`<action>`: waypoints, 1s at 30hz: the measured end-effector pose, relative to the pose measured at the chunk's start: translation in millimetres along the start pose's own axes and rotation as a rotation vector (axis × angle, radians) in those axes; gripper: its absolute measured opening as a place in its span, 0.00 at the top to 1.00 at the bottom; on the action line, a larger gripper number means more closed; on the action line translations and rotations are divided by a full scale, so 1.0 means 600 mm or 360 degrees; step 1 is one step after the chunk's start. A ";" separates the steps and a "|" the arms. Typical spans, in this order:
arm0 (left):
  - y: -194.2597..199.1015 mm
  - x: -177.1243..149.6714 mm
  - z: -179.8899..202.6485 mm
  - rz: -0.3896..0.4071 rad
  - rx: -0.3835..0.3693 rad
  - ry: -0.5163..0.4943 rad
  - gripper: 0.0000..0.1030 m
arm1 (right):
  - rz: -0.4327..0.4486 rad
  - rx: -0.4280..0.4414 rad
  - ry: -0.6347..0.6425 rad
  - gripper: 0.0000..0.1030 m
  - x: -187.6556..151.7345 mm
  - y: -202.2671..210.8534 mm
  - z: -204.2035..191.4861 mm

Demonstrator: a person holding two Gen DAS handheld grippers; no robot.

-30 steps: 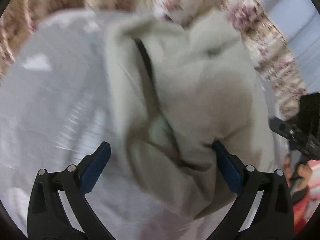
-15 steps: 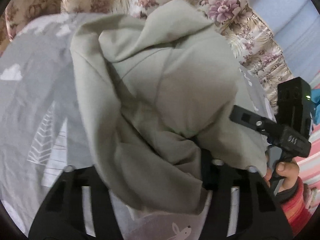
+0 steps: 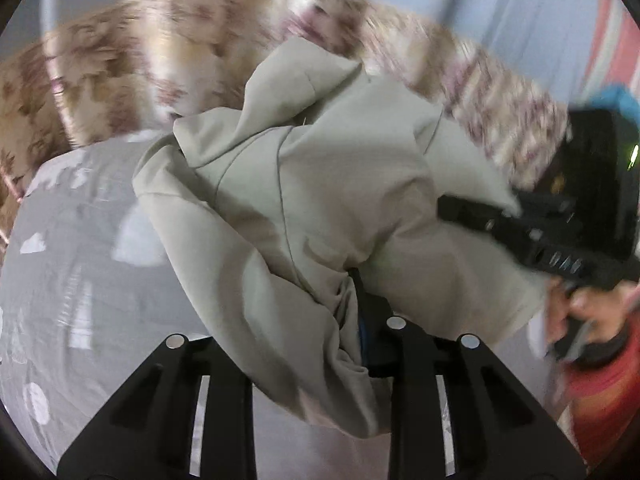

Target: Fold large clothes

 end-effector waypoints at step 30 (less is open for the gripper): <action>0.198 -0.090 -0.023 0.0194 0.0873 0.0018 0.03 | 0.0318 -0.0619 -0.0061 0.02 -0.086 0.278 -0.003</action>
Point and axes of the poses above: each gripper's, at about its wrist camera, not at the fingertips, and y roughly against the way its jaws point, z to its right, x to its top, the point moved 6 cm from there along -y, roughly the way its jaws point, and after that the axes turned 13 degrees about z, right-handed, at the moved point
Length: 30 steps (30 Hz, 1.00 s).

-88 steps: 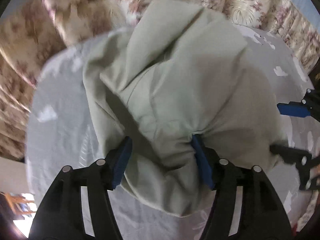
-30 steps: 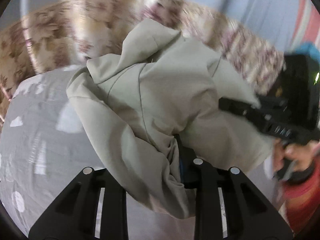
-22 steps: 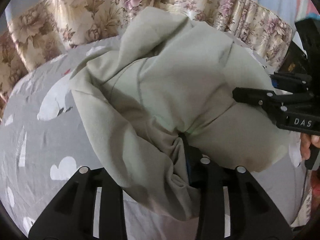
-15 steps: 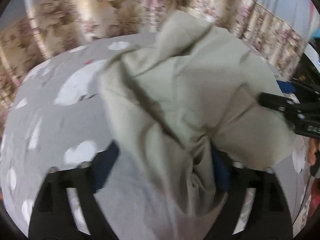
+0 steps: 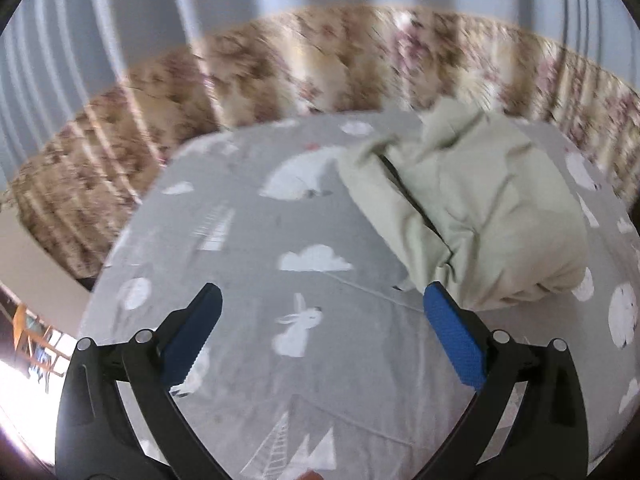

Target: Fold large clothes

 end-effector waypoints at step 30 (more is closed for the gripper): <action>0.144 0.032 -0.022 0.0285 0.0006 0.0127 0.03 | 0.0124 -0.0418 0.0047 0.02 -0.007 0.105 -0.050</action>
Point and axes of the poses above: each gripper's, at about its wrist camera, not at the fingertips, and y roughly against the way its jaws point, z to its right, x to its top, the point moved 6 cm from there along -y, roughly the way its jaws point, and after that the axes turned 13 degrees about z, right-handed, at the moved point
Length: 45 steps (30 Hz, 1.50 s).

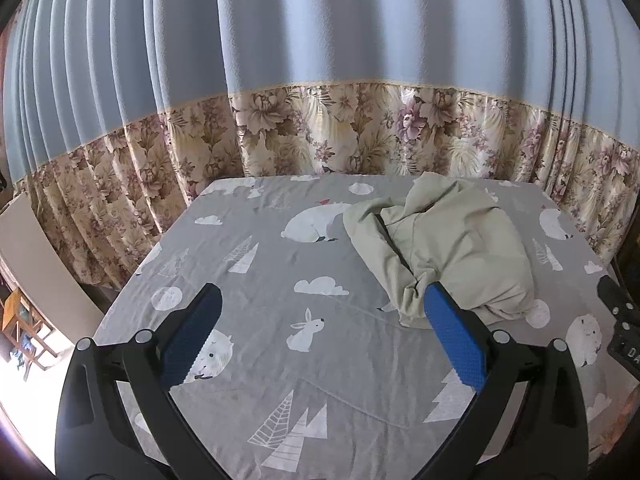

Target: Fold large clothes

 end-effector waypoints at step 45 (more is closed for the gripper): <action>0.020 -0.012 0.006 -0.0018 -0.0163 0.0019 0.03 | -0.0052 -0.0015 0.0071 0.02 -0.019 -0.027 0.020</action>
Point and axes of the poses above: each gripper's, at about its wrist camera, not at the fingertips, and y roughly against the way its jaws point, z to its right, x to its top, the point moved 6 cm from there along -y, roughly the way its jaws point, and after that the axes turned 13 degrees about z, right-handed, at the moved point
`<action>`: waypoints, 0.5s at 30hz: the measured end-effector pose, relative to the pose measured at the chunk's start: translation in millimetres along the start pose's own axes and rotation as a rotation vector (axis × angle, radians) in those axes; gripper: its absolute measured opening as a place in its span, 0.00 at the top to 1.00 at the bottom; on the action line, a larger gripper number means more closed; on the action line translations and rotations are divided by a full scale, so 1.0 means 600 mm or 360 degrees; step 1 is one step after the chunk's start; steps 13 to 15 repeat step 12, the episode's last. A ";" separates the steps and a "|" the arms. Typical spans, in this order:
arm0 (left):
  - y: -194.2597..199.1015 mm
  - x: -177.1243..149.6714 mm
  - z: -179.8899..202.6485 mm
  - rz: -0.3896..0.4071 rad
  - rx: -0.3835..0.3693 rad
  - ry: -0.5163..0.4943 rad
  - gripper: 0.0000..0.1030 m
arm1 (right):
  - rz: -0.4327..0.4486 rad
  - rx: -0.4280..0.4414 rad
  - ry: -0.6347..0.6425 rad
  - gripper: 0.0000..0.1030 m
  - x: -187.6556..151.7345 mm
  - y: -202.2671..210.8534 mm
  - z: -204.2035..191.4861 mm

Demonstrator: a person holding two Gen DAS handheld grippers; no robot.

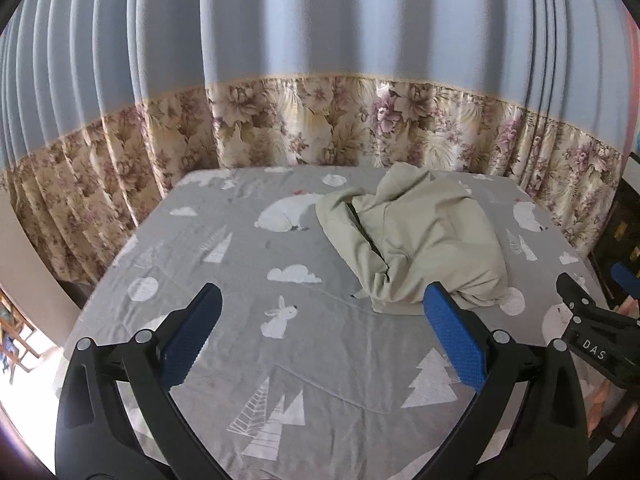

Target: Fold large clothes

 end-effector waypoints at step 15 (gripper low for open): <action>-0.011 -0.008 0.008 -0.0028 0.0036 -0.0067 0.03 | -0.0021 0.0006 0.0015 0.02 -0.007 -0.010 0.002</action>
Point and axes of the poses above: each gripper's, at about its wrist camera, not at the fingertips, and y roughly against the way its jaws point, z to its right, x to its top, the point moved 6 cm from there along -y, roughly the way its jaws point, and after that the axes turned 13 degrees about z, right-handed, at the moved point
